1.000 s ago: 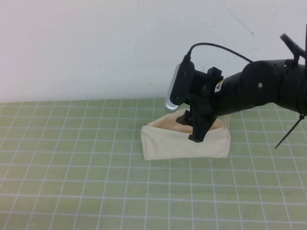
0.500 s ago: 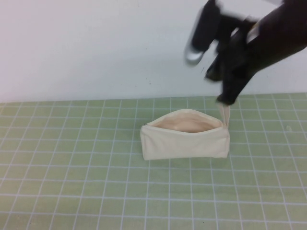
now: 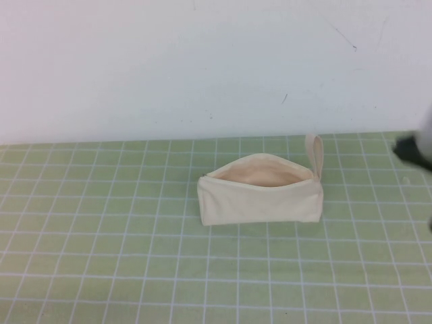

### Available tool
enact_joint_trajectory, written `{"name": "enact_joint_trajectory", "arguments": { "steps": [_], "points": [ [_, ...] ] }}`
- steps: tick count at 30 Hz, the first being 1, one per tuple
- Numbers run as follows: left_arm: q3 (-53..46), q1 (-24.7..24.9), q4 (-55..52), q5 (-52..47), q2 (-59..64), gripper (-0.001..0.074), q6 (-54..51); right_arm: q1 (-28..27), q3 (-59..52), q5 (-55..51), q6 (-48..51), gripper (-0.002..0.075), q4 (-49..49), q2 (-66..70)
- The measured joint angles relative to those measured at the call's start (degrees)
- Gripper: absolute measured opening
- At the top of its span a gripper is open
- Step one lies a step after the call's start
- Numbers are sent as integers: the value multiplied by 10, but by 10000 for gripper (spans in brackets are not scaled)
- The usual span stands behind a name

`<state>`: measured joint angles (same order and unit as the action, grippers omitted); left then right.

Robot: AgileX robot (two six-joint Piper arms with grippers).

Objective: Put eraser into pencil case

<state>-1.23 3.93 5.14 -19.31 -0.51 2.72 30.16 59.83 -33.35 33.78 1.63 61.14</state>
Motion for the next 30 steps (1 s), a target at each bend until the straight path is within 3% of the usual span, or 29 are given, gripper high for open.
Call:
{"name": "enact_joint_trajectory", "arguments": {
  "steps": [5,9,19,30],
  "points": [
    [0,0,0,0,0,-1,0,0,-152,81,-6,5,13,-89],
    [0,0,0,0,0,-1,0,0,-218,80,-7,2,24,-124],
    [0,0,0,0,0,-1,0,0,-241,-109,-8,1,98,-128],
    [0,0,0,0,0,-1,0,0,-241,-143,-8,0,103,-125]
  ]
}}
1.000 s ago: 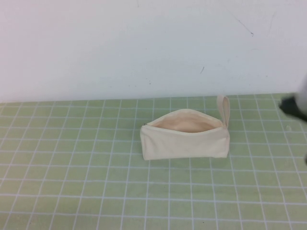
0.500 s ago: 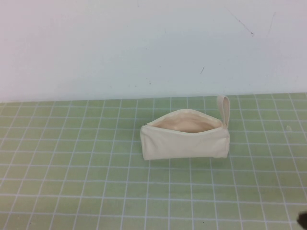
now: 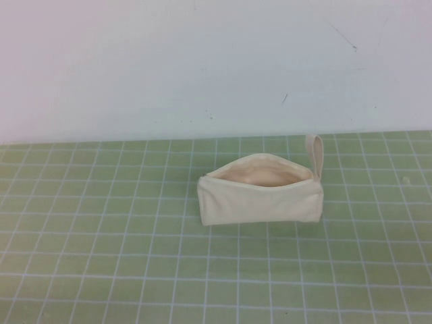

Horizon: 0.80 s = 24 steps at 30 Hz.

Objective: Put eraser into pencil case

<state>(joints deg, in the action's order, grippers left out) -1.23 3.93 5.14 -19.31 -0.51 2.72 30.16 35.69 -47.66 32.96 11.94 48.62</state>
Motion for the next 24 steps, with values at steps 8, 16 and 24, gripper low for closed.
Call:
{"name": "enact_joint_trajectory", "arguments": {
  "steps": [8,16,24],
  "points": [
    [0,0,0,0,0,-1,0,-68,-10,19,27,0,1,-126],
    [0,0,0,0,0,-1,0,-209,-98,157,39,0,-1,-322],
    [0,0,0,0,0,-1,0,-312,-150,233,39,0,7,-453]
  ]
}}
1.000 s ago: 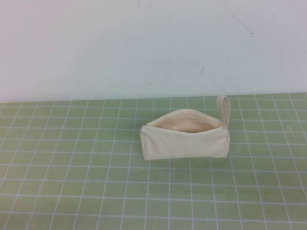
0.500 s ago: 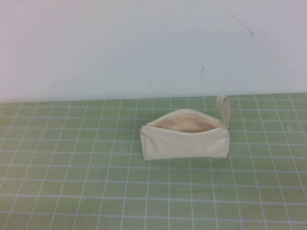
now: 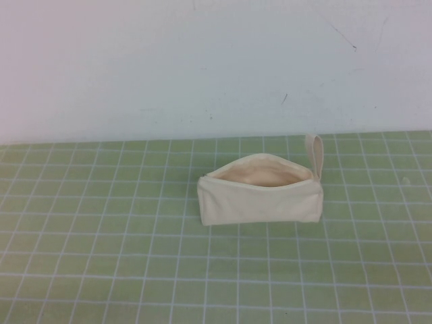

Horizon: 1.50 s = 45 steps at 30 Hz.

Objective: Put eraser into pencil case

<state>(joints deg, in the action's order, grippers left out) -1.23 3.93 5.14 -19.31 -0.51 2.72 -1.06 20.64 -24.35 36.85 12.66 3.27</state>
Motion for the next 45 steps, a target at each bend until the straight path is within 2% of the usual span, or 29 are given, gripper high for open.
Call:
{"name": "enact_joint_trajectory", "arguments": {
  "steps": [8,14,17,27,45],
  "points": [
    [0,0,0,0,0,-1,0,-2,-37,77,-33,0,17,3],
    [0,0,0,0,0,-1,0,-2,-155,214,-148,0,-55,-4],
    [0,0,0,0,0,-1,0,-4,-205,234,-205,0,-80,-31],
    [0,0,0,0,0,-1,0,-48,-223,57,-286,0,-127,-38],
    [0,0,0,0,0,-1,0,-26,-223,51,-294,0,-149,-38]
  ]
}}
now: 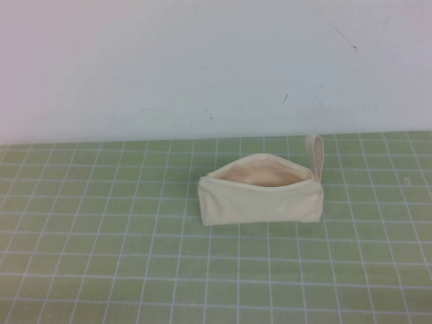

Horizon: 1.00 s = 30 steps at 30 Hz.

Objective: Put eraser into pencil case

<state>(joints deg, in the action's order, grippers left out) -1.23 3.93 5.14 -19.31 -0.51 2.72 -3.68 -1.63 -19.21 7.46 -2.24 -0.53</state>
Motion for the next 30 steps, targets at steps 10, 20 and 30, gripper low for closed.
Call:
{"name": "enact_joint_trajectory", "arguments": {
  "steps": [10,20,30],
  "points": [
    [0,0,0,0,0,-1,0,10,0,0,-13,0,-3,0],
    [0,0,0,0,0,-1,0,11,0,0,-14,0,-3,0],
    [0,0,0,0,0,-1,0,11,0,0,-14,0,-3,0]
  ]
}}
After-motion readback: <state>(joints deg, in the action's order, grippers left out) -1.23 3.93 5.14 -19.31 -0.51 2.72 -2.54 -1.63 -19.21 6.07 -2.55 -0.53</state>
